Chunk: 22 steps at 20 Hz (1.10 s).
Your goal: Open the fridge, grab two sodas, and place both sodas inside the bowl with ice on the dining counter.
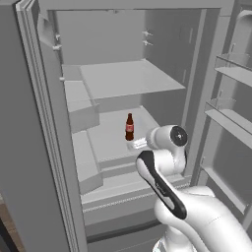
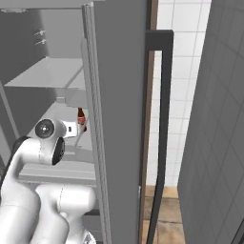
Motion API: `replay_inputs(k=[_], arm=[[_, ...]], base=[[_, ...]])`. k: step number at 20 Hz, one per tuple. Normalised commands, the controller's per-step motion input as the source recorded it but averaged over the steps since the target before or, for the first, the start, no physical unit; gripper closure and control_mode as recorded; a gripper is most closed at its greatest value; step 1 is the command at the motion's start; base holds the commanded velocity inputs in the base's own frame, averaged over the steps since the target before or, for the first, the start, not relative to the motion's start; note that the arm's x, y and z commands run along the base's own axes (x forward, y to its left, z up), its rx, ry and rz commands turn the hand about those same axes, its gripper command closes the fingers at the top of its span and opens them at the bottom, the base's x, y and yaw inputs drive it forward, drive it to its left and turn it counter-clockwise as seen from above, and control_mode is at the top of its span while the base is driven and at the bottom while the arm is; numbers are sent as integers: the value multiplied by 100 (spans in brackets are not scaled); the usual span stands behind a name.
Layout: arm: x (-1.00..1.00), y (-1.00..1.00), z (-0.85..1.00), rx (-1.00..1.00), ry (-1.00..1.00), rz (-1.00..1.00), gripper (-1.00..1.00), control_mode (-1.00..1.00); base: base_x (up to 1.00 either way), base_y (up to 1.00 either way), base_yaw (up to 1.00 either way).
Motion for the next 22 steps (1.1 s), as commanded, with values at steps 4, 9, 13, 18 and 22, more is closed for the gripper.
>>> replay_inputs(k=[4, 9, 13, 18, 22], arm=[[30, 0, 0, 0, 0, 0, -100, -100], [31, 0, 0, 0, 0, 0, -100, -100], [34, 0, -3, 0, 0, 0, -100, -100], [38, 0, -5, 0, 0, 0, -100, -100], [36, 0, -3, 0, 0, 0, -100, -100]], base=[[0, 0, 0], [0, 0, 0], [0, 0, 0], [0, 0, 0], [0, 0, 0]])
